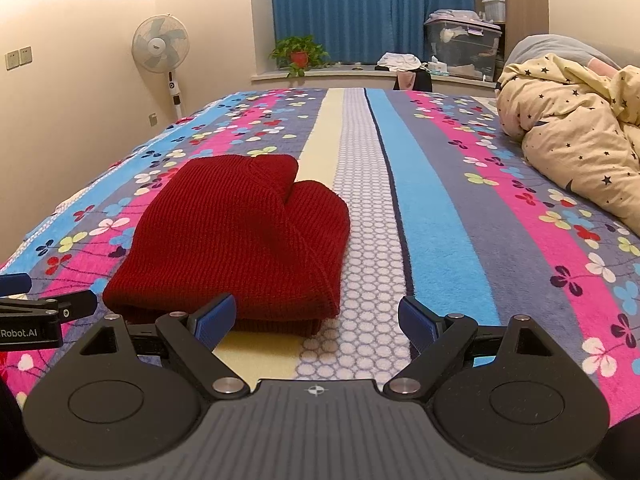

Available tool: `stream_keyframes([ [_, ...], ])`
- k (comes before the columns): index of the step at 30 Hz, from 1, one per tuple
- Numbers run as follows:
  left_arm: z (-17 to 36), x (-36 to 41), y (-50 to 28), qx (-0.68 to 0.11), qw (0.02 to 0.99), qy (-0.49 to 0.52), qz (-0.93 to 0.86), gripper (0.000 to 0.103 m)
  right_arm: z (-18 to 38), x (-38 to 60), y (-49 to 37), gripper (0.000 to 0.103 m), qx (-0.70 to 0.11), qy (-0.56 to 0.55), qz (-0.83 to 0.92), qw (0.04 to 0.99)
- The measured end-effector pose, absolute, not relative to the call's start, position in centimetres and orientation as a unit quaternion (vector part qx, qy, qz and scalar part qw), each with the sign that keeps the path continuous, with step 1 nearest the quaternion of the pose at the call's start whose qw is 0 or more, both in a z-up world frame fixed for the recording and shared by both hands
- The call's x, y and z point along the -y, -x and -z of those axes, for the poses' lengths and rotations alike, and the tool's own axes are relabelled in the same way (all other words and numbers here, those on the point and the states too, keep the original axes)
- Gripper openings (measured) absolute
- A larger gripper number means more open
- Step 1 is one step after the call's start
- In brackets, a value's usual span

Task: Fold small clothes

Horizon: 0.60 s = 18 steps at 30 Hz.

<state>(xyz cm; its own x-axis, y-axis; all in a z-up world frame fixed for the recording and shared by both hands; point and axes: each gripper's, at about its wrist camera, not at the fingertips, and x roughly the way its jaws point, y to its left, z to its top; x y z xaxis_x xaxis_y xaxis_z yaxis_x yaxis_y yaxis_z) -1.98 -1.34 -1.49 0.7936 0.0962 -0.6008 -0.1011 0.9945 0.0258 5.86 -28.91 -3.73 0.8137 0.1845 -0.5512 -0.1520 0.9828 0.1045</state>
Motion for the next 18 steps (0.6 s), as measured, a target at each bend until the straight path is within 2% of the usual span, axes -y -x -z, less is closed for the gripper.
stream_keyframes([
  [18, 1.49, 1.41, 1.94, -0.317, 0.947, 0.003, -0.051, 0.102, 3.72, 28.83, -5.86, 0.089, -0.292, -0.028, -0.088, 0.952],
])
